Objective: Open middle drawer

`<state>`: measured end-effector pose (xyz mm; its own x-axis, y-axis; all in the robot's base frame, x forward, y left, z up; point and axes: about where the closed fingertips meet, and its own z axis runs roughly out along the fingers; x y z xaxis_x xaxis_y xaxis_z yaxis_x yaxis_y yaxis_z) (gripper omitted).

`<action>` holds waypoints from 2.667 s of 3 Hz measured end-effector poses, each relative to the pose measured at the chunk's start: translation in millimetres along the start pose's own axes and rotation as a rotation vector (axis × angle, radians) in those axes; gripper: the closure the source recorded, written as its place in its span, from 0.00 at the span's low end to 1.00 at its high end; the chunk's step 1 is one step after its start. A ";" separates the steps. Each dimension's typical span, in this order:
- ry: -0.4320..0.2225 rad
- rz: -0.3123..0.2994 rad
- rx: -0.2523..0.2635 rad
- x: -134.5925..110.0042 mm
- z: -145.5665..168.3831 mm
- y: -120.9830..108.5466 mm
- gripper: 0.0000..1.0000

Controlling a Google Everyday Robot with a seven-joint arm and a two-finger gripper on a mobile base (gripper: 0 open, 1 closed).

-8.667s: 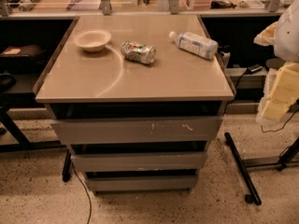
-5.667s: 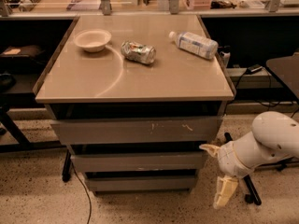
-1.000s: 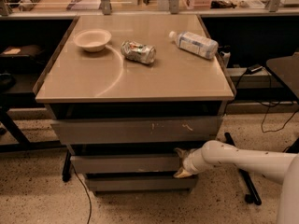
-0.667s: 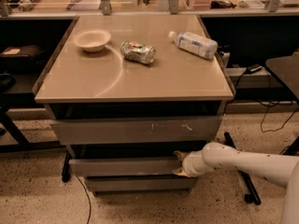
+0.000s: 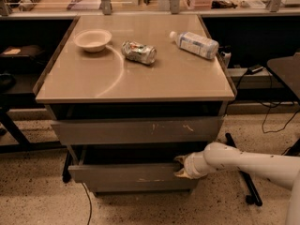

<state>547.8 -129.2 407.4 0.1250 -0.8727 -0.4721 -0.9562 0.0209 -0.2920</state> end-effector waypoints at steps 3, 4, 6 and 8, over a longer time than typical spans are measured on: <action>-0.040 0.022 -0.019 7.2 -1.0 9.1 0.34; -0.040 0.022 -0.019 6.8 -1.5 8.5 0.39; -0.069 0.051 -0.034 18.8 -13.5 37.8 0.85; -0.075 0.063 -0.035 19.0 -19.0 50.4 0.81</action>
Offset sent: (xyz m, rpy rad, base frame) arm 0.0000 0.0000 0.0001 0.0000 0.0000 0.0000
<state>497.0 -153.9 399.5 0.0828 -0.8313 -0.5496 -0.9712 0.0563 -0.2315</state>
